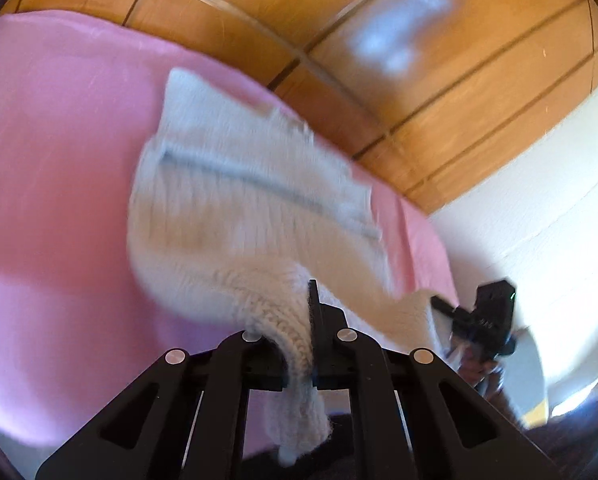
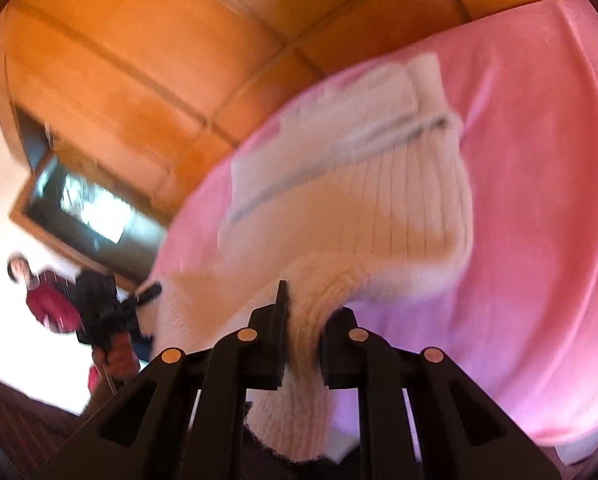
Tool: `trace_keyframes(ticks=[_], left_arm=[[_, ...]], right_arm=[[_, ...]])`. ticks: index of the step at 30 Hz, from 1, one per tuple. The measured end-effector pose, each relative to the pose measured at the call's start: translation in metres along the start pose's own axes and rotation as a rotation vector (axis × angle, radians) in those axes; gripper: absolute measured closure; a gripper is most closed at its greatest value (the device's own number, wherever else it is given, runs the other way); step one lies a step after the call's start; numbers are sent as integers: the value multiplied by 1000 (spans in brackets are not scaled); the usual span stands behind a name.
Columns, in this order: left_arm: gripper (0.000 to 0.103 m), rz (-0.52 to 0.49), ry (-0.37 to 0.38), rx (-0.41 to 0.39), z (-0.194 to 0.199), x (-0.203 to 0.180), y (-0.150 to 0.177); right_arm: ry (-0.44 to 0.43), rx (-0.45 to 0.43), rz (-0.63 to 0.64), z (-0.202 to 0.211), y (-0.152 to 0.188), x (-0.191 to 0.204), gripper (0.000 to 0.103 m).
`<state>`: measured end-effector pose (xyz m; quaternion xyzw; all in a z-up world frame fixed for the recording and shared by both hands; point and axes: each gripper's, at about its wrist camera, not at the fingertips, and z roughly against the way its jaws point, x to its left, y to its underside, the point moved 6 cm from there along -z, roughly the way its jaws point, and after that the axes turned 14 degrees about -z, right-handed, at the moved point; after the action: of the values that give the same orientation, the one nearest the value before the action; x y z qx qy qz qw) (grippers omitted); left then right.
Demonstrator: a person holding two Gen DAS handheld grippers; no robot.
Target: Fold small clothes
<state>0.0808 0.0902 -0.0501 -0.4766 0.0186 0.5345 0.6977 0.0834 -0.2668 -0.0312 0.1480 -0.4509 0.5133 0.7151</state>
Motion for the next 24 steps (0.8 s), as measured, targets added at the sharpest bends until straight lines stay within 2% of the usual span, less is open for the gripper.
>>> trace_keyframes(ticks=[3, 4, 5, 6, 7, 8, 9, 12, 14, 17, 19, 22, 24], left_arm=[[97, 43, -13, -24, -17, 16, -44], [97, 77, -45, -29, -24, 28, -58], [94, 112, -68, -27, -32, 39, -69], [83, 151, -83, -26, -39, 51, -79], [75, 202, -107, -52, -44, 66, -91], [58, 242, -143, -85, -44, 78, -98], [45, 276, -177, -115, -43, 89, -104], [43, 324, -233, -147, -35, 114, -107], [43, 261, -293, -127, -30, 118, -96], [43, 127, -310, -49, -35, 110, -67], [43, 14, -330, 16, -37, 106, -37], [43, -57, -339, 104, -51, 102, -1], [45, -87, -356, 124, -59, 99, 12]], right_arm=[[25, -45, -54, -11, -45, -11, 91], [40, -57, -80, -17, -60, -16, 91], [40, -69, -113, -23, -76, -21, 86], [33, -79, -128, -25, -84, -23, 78], [21, -107, -147, -25, -96, -27, 66], [4, -136, -178, -21, -107, -32, 30], [-8, -158, -203, -12, -112, -38, 22], [1, -191, -219, 3, -124, -48, 23], [58, -183, -182, 8, -112, -54, 23], [158, -144, -86, 9, -84, -59, 25], [203, -112, -21, 5, -64, -59, 27], [268, -64, 74, -15, -41, -56, 37], [367, -50, 145, -34, -33, -61, 54]])
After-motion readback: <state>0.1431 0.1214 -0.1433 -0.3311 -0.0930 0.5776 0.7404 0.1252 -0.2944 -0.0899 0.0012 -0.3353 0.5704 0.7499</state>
